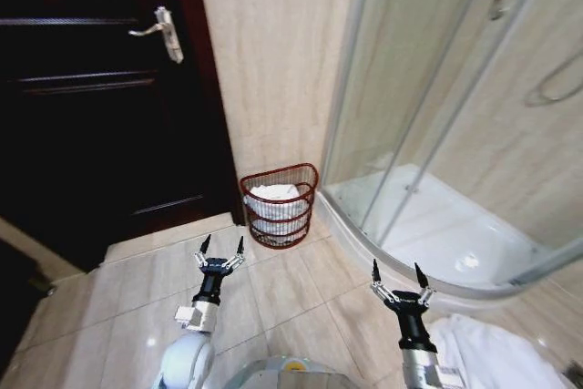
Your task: Discard the used towel into the hamper.
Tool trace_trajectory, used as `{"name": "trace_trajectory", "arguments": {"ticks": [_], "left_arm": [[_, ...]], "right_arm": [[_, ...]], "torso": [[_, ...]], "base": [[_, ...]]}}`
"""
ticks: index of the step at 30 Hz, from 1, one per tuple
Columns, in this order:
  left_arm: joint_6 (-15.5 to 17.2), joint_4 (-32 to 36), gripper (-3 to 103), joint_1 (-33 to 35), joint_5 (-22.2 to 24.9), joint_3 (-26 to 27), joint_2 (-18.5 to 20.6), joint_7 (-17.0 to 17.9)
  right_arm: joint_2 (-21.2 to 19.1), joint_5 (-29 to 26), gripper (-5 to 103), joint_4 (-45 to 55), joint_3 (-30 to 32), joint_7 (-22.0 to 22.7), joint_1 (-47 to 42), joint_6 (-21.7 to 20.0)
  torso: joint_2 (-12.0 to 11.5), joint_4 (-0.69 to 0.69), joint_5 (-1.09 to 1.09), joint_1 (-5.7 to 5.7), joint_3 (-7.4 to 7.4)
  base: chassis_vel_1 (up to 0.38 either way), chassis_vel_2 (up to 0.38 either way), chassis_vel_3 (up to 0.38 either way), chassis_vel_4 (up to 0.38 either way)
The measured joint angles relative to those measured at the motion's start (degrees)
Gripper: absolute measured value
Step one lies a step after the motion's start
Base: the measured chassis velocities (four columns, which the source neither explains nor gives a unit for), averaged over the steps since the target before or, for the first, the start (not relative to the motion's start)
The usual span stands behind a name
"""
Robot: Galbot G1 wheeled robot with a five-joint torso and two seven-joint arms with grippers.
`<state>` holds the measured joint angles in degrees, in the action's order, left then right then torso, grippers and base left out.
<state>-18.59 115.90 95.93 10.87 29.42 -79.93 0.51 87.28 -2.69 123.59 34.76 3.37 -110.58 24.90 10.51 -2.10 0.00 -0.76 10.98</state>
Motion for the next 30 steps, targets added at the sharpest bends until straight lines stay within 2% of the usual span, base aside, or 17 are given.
{"name": "trace_trajectory", "arguments": {"ticks": [10, 30], "left_arm": [[-0.93, -0.18, 100, -0.58, 2.59, 0.29, 0.88, -0.28], [-3.14, -1.04, 100, 0.20, 2.80, 0.00, 0.43, -0.52]], "right_arm": [[0.87, 1.82, 100, 0.48, -0.57, 1.64, -0.47, -1.98], [1.04, 3.07, 100, 0.62, -0.55, 2.14, -0.73, -1.29]], "torso": [[0.00, 0.00, 0.00, 0.00, 0.00], [0.00, 0.00, 0.00, 0.00, 0.00]], "base": [[-0.061, -0.052, -0.052, -0.057], [-0.009, -0.022, 0.013, 0.028]]}}
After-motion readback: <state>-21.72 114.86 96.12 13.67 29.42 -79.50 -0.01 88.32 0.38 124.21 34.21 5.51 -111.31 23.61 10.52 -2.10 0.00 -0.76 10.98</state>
